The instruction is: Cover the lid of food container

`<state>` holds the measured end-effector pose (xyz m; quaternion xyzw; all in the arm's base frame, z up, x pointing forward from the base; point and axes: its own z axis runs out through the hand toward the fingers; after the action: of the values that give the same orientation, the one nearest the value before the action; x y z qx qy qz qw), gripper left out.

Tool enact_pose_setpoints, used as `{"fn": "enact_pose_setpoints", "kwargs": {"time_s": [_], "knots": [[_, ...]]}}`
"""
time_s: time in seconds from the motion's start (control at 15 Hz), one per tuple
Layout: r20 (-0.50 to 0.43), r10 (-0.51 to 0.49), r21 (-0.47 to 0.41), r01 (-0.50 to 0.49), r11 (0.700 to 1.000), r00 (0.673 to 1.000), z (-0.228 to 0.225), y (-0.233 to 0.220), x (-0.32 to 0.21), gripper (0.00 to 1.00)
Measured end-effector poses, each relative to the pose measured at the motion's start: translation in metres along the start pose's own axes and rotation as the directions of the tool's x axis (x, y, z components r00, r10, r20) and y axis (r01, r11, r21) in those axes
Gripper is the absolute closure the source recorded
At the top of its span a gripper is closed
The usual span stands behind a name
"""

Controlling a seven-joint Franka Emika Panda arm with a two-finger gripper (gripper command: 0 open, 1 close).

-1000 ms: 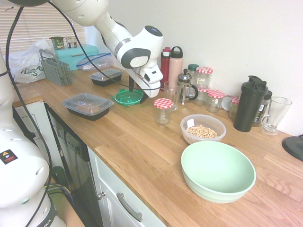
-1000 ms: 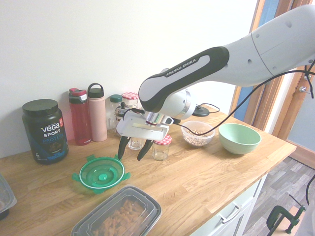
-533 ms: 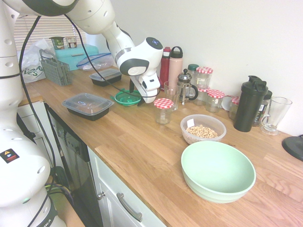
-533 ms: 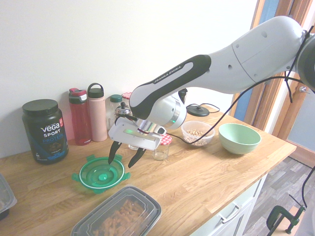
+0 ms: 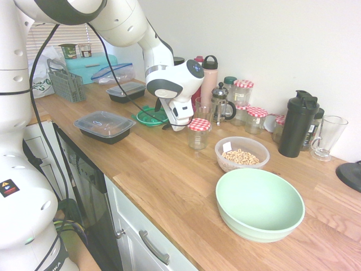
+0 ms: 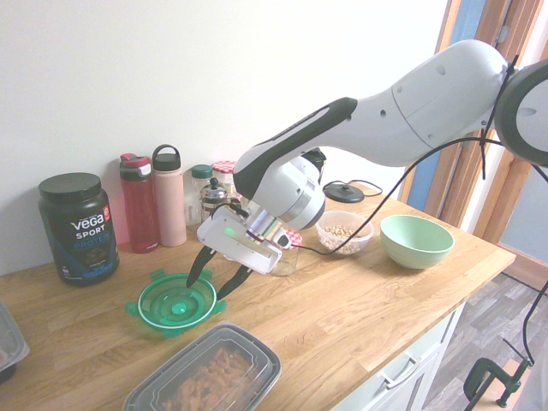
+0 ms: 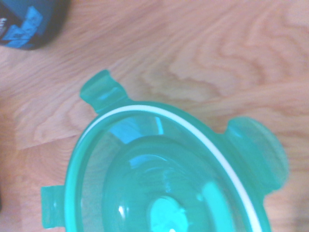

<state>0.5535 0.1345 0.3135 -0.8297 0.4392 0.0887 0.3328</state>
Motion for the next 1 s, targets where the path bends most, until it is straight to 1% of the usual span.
{"fn": "enact_pose_setpoints", "kwargs": {"time_s": [0.13, 0.33, 0.4, 0.6, 1.0], "knots": [[0.031, -0.019, 0.013, 0.019, 1.000, 0.999, 0.004, -0.002, 0.000, 0.00], [0.082, -0.013, 0.030, 0.010, 1.000, 0.997, 0.008, -0.008, 0.000, 0.00], [0.096, -0.005, 0.035, 0.002, 0.999, 0.995, 0.010, -0.009, 0.002, 1.00], [0.123, 0.006, 0.042, -0.011, 0.999, 0.992, 0.016, -0.011, 0.008, 1.00], [0.132, 0.014, 0.040, -0.020, 0.999, 0.991, 0.018, -0.012, 0.018, 1.00]]}}
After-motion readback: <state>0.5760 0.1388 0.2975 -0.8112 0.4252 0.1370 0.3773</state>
